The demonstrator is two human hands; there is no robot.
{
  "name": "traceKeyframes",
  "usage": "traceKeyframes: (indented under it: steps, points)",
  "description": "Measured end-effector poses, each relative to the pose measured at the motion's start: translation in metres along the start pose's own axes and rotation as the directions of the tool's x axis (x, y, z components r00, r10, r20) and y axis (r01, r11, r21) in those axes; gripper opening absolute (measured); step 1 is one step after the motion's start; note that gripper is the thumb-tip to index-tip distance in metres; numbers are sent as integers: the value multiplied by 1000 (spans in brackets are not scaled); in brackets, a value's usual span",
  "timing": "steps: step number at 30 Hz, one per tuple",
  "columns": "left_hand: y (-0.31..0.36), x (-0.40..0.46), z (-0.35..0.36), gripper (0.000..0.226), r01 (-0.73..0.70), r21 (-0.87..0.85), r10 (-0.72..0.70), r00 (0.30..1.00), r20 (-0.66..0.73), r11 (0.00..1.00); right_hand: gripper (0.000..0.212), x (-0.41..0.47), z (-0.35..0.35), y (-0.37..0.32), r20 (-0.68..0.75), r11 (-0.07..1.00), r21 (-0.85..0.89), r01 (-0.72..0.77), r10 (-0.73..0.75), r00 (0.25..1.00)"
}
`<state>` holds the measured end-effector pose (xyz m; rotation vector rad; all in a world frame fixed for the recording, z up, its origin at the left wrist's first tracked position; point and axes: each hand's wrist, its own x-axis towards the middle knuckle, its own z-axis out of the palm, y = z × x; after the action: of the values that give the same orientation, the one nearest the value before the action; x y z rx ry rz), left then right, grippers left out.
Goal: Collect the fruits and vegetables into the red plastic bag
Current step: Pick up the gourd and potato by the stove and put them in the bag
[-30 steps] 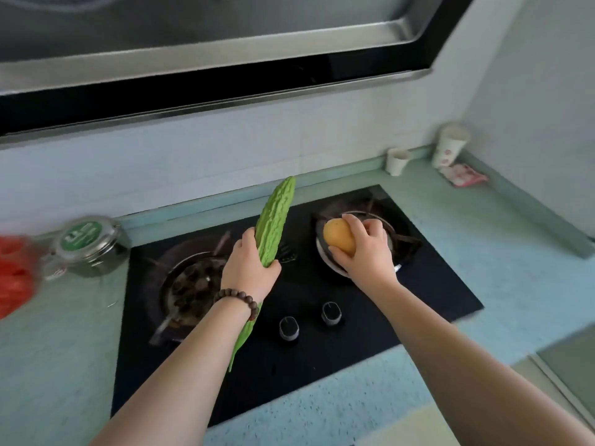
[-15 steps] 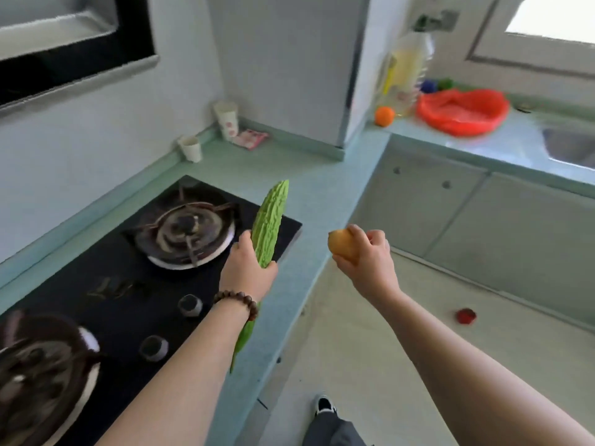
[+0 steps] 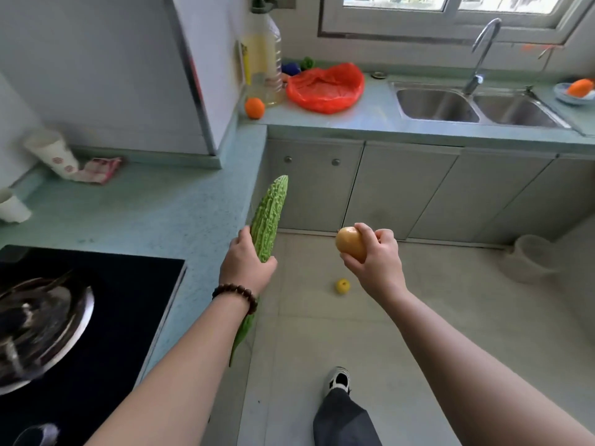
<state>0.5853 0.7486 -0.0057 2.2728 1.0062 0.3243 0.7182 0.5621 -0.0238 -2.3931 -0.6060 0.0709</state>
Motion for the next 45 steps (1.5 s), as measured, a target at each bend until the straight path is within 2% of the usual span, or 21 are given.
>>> traceKeyframes:
  steps: [5,10,21,28,38,45]
  points:
    - [43,64,39,66,-39,22,39,999,15,999,60,71,-2,40,-10,999,-16,-38,38,999]
    - [86,135,71,63,-16,18,16,1000,4,1000,61,157,-12,69,-3,998,-8,-55,55,998]
    - [135,251,107,66,-21,38,21,1000,3,999,60,284,-17,87,-10,998,18,-63,63,998]
    - [134,331,123,65,-20,36,19,999,28,999,59,358,11,82,12,995,33,-92,92,996]
    - [132,493,109,69,-62,59,59,996,61,996,58,506,57,31,-19,993,28,-113,113,993]
    - [147,573,114,67,-73,65,65,990,123,995,62,579,71,20,-18,990,-6,-141,141,990]
